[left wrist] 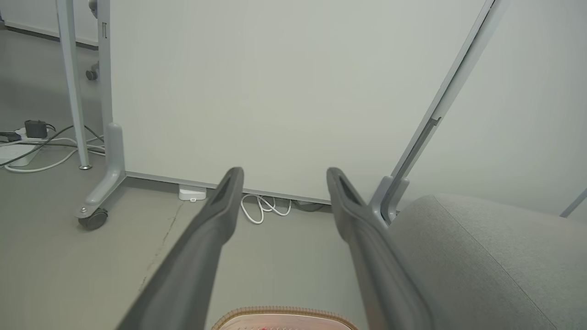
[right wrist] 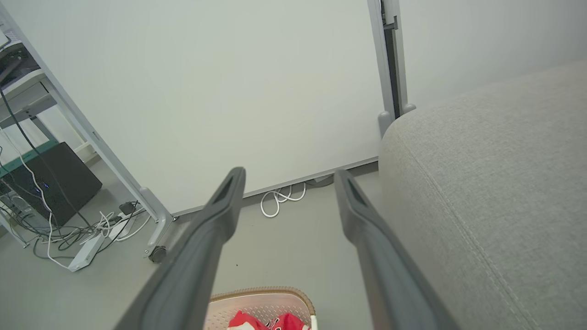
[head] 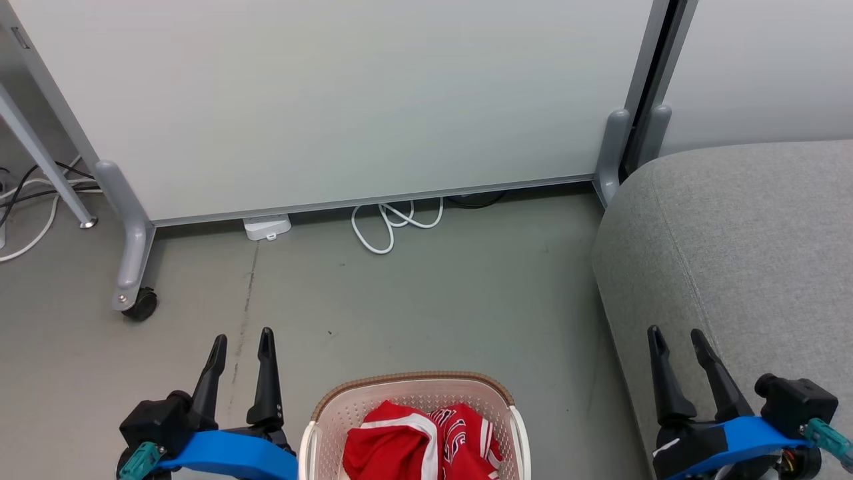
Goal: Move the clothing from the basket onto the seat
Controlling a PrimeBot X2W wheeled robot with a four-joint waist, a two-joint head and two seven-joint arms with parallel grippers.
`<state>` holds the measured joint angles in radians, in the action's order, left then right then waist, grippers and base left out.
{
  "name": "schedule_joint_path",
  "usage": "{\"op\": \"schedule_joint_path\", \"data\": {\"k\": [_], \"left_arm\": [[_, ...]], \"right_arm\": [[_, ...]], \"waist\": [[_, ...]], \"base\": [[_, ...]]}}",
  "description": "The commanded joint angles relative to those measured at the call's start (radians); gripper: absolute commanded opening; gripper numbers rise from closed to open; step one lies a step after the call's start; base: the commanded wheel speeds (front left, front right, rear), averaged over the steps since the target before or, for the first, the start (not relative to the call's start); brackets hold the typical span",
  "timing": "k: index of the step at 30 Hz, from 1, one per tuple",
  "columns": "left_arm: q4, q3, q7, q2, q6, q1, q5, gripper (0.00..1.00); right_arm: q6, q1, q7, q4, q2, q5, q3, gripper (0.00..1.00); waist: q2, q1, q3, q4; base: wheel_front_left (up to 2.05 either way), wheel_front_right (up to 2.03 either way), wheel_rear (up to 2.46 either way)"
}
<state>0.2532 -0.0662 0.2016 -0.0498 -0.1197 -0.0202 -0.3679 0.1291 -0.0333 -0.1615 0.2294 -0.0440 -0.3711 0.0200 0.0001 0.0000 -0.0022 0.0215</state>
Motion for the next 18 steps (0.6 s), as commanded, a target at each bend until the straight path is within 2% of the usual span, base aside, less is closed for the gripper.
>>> {"op": "schedule_joint_path", "data": {"k": [1,18], "left_arm": [[-0.001,-0.001,0.009,-0.003,-0.004,0.0,0.024,1.0],[0.018,-0.017,0.043,-0.003,-0.004,0.005,0.145,1.0]], "right_arm": [[0.002,0.004,-0.011,-0.004,-0.008,0.025,0.002,1.0],[0.002,0.014,-0.021,0.005,-0.008,0.16,0.001,1.0]], "waist": [[-0.0001,0.0,0.0,0.0],[-0.0001,0.0,-0.001,0.004]], "base": [[0.0,0.0,0.0],[0.0,0.0,0.0]]}}
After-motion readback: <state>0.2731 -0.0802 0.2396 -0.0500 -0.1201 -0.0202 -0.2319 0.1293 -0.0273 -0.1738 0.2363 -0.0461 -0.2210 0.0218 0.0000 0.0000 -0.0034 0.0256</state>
